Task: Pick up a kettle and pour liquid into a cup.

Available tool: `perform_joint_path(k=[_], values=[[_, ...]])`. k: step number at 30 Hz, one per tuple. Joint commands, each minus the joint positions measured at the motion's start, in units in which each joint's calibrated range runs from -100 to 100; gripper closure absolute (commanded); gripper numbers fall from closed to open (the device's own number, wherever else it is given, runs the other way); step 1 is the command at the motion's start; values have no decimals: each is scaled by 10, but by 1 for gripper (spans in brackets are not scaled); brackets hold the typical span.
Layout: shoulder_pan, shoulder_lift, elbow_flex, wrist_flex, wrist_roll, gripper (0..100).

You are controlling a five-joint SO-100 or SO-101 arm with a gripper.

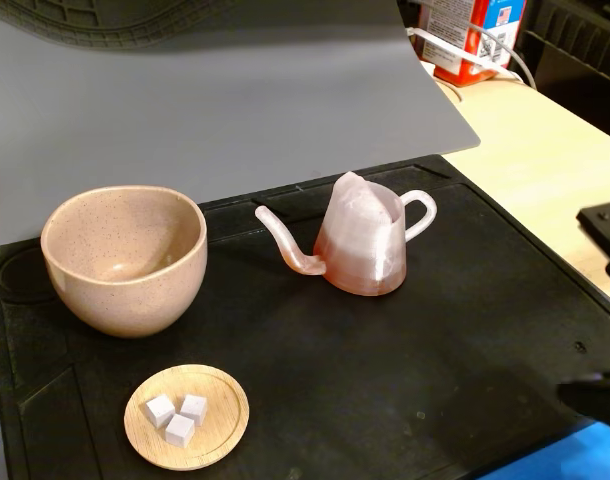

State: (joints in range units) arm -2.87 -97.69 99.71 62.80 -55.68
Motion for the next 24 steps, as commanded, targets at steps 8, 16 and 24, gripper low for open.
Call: perform_joint_path(k=[8, 16, 24], values=[[3, 300, -3, -540, 2, 99], [4, 642, -126, -809, 59, 99], [24, 887, -270, -876, 59, 99]])
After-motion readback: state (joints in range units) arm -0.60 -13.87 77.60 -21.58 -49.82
